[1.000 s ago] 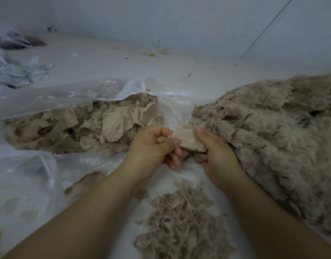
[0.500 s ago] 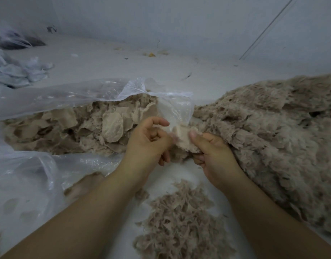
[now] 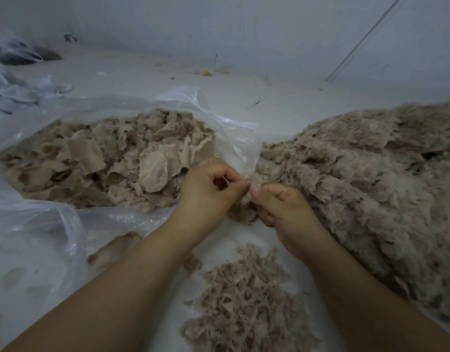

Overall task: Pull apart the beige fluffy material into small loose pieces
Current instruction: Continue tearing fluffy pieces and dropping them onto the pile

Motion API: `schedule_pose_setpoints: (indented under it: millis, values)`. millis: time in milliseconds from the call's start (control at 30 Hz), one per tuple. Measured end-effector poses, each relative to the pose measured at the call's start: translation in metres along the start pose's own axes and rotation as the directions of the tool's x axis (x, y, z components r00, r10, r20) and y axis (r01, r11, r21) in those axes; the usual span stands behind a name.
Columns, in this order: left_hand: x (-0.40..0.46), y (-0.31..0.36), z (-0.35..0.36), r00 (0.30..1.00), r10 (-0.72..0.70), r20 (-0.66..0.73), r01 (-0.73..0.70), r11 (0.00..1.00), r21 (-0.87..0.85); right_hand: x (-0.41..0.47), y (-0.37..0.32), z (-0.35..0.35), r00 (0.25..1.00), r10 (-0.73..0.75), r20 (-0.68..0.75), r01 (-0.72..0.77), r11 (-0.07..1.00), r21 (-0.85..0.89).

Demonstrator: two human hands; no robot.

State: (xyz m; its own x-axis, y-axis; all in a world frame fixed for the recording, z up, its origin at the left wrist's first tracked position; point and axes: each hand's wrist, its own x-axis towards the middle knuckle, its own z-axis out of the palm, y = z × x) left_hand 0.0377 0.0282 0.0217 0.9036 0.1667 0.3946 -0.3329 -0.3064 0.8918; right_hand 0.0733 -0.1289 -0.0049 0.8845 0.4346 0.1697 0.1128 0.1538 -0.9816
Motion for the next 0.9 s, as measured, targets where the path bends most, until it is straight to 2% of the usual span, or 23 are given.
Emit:
schedule_pose_setpoints:
  millis: [100,433,700,800,900]
  values:
    - [0.001,-0.004,-0.003,0.996,-0.080,-0.033,0.076,0.990,-0.116,0.000,0.001,0.000,1.000,0.005,-0.031,-0.004,1.000,0.015]
    - [-0.001,-0.005,-0.001,0.978,-0.135,-0.158,0.109,0.981,-0.163,0.000,-0.001,-0.001,0.997,0.059,-0.046,-0.056,0.997,0.058]
    - [-0.002,-0.006,0.000,0.969,-0.089,-0.232,0.080,0.995,-0.051,-0.001,-0.002,-0.001,0.997,0.062,-0.048,-0.059,0.997,0.058]
    - [0.004,-0.006,-0.011,0.942,-0.081,-0.325,0.081,0.997,-0.012,-0.002,-0.004,-0.002,0.996,0.064,-0.061,-0.060,0.996,0.063]
    - [0.011,-0.009,-0.025,0.934,-0.017,-0.358,0.070,0.988,0.137,-0.004,-0.004,-0.001,0.999,0.040,-0.032,-0.039,0.999,0.025]
